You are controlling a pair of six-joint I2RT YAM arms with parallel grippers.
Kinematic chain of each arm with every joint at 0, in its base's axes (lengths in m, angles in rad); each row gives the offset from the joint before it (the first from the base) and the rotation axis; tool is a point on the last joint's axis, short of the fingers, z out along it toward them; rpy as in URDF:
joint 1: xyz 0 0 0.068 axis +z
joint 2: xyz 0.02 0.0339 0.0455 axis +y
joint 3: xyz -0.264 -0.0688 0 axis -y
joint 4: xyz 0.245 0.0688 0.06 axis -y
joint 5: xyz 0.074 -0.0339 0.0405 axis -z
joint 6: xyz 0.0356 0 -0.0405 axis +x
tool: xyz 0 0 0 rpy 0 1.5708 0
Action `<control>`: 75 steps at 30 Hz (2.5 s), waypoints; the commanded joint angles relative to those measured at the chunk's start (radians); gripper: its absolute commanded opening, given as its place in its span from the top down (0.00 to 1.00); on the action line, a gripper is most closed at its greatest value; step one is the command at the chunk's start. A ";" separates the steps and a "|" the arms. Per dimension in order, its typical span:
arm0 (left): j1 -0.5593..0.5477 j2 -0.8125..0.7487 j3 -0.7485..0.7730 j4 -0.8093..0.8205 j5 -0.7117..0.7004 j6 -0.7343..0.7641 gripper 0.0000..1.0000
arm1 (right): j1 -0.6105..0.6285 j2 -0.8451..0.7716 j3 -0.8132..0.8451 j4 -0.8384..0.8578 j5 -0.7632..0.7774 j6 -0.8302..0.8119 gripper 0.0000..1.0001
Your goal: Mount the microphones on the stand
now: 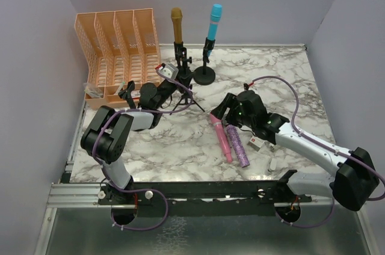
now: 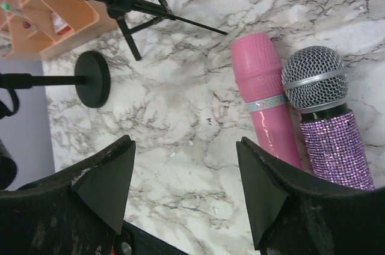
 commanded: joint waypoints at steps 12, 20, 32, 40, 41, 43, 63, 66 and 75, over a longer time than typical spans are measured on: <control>0.006 -0.263 -0.127 -0.173 -0.153 -0.046 0.37 | -0.004 0.172 0.151 -0.235 0.025 -0.300 0.27; 0.006 -0.567 -0.176 -0.530 -0.339 -0.215 0.35 | 0.011 0.292 0.200 -0.307 0.020 -0.331 0.35; 0.005 -0.837 -0.044 -1.077 -0.425 -0.260 0.31 | 0.035 0.445 0.243 -0.318 0.005 -0.361 0.40; 0.006 -0.888 -0.015 -1.202 -0.466 -0.217 0.29 | 0.062 0.546 0.309 -0.359 0.087 -0.367 0.47; 0.005 -0.896 -0.016 -1.210 -0.472 -0.215 0.28 | 0.065 0.555 0.318 -0.367 0.099 -0.369 0.48; 0.005 -0.906 -0.007 -1.236 -0.481 -0.209 0.28 | 0.071 0.574 0.333 -0.377 0.116 -0.375 0.51; 0.005 -0.979 0.013 -1.341 -0.628 -0.258 0.15 | 0.094 0.373 0.326 -0.200 0.174 -0.429 0.81; 0.006 -0.993 0.003 -1.332 -0.602 -0.245 0.14 | 0.094 0.275 0.332 -0.118 0.211 -0.442 0.84; 0.006 -1.015 -0.008 -1.323 -0.554 -0.243 0.13 | 0.093 0.194 0.574 0.133 0.388 -0.679 0.84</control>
